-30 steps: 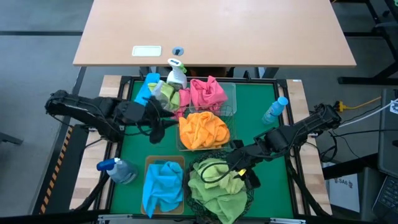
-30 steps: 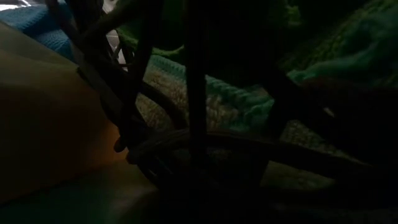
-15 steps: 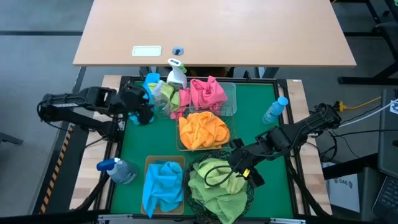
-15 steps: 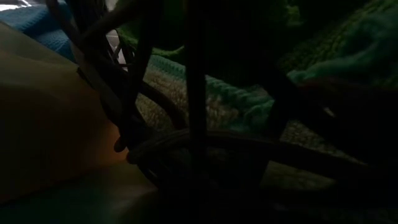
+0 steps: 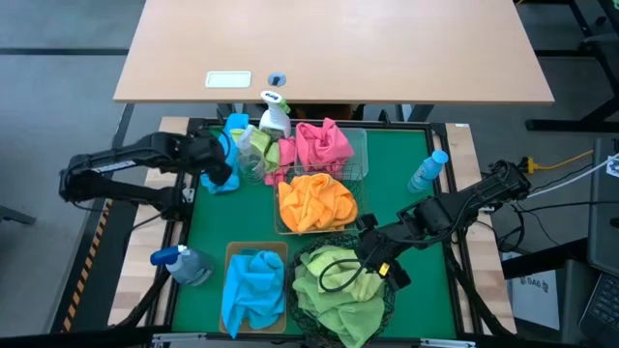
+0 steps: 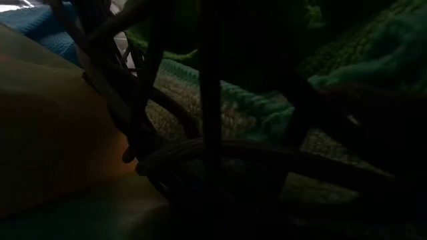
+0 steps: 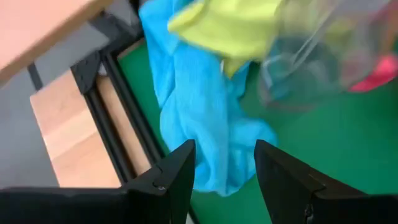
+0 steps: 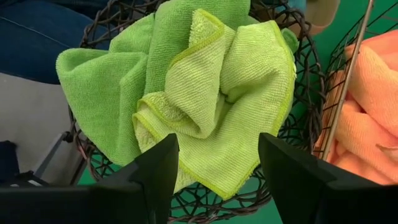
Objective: Sort microfiber towel by color & place in baskets
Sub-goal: Put the blue microfiber towel into the orange bin
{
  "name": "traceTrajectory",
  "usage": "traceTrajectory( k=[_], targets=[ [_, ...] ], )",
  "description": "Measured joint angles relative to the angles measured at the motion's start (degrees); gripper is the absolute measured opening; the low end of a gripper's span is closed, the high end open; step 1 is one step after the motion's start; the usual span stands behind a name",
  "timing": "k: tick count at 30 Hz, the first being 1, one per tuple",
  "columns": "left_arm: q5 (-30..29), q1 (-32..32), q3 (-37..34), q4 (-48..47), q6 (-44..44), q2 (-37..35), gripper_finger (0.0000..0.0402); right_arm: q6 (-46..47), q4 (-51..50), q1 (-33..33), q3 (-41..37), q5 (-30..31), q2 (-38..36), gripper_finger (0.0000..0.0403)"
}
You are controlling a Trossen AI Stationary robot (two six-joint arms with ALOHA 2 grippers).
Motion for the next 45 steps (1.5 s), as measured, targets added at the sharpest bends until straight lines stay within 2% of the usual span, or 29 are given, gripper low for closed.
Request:
traceTrajectory(
  k=[10,18,31,36,40,45],
  targets=[
    [6.26,8.06,-13.91,9.66,7.23,0.11,0.0159,-0.03,0.01,0.00,0.00,0.00,0.00,0.0221],
    [6.65,12.53,-20.92,15.83,8.95,0.11,0.0159,-0.05,0.05,0.00,0.00,0.00,0.00,0.0221],
    [6.59,18.72,-32.61,31.49,9.00,0.11,0.0159,-0.11,-0.57,0.00,0.00,0.00,0.00,0.0221],
    [7.86,20.52,-34.48,35.25,7.57,0.11,0.0158,-0.09,-3.23,0.00,0.00,0.00,-0.22,0.0221],
    [9.75,21.16,-34.56,35.32,7.21,0.08,0.0134,-0.10,-5.29,0.00,0.00,1.59,-1.10,0.0221],
    [13.58,21.21,-34.56,35.33,6.89,0.08,0.0064,-0.09,-7.47,-0.01,0.00,6.79,-3.94,0.0221]
  ],
)
